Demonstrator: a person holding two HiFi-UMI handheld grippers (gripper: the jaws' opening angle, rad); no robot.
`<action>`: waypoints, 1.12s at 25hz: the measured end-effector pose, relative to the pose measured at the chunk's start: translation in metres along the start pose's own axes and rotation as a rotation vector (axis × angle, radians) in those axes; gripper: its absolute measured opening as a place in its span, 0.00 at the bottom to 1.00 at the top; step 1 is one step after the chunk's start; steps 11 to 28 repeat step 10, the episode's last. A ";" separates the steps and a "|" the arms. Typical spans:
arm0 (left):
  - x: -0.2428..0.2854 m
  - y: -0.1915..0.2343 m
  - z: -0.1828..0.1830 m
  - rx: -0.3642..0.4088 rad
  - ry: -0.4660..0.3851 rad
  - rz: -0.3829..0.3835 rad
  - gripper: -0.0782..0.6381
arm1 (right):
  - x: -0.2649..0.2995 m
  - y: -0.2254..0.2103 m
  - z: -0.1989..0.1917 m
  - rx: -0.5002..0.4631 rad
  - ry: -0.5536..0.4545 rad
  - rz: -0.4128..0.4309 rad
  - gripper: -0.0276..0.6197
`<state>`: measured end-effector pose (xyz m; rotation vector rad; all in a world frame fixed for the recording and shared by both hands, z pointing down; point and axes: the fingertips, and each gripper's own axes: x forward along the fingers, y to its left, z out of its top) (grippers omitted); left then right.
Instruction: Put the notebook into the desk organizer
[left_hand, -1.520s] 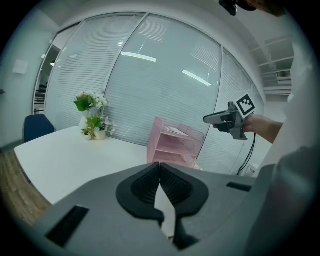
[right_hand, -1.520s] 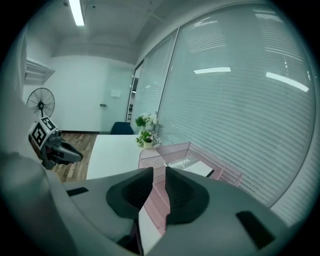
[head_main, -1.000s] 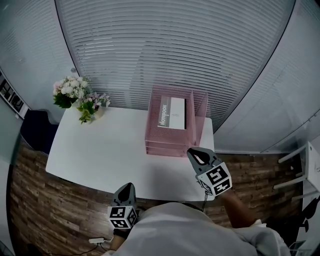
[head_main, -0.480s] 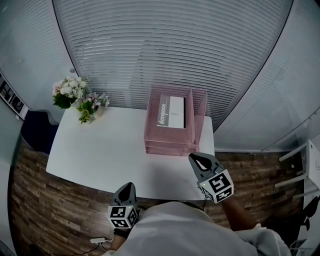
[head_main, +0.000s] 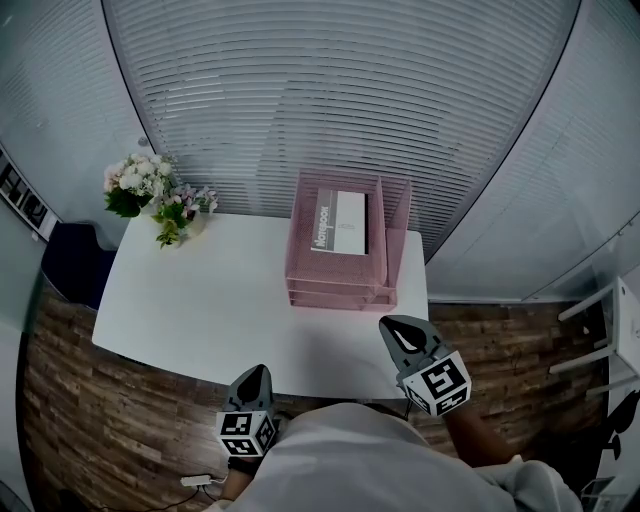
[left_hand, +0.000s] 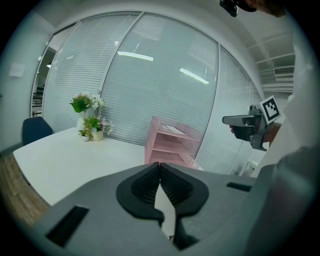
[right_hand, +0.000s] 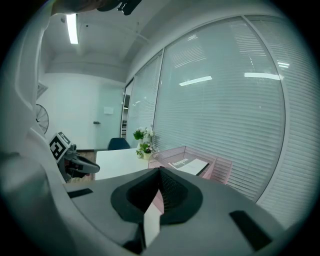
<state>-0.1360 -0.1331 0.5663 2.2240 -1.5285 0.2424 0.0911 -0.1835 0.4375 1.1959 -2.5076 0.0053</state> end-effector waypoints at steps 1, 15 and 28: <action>0.000 -0.001 0.000 0.001 0.000 0.000 0.12 | -0.001 0.000 -0.001 0.004 -0.001 -0.001 0.07; -0.001 -0.010 0.000 0.005 0.000 -0.005 0.12 | -0.009 0.001 -0.005 0.025 -0.009 -0.001 0.07; -0.001 -0.010 0.000 0.005 0.000 -0.005 0.12 | -0.009 0.001 -0.005 0.025 -0.009 -0.001 0.07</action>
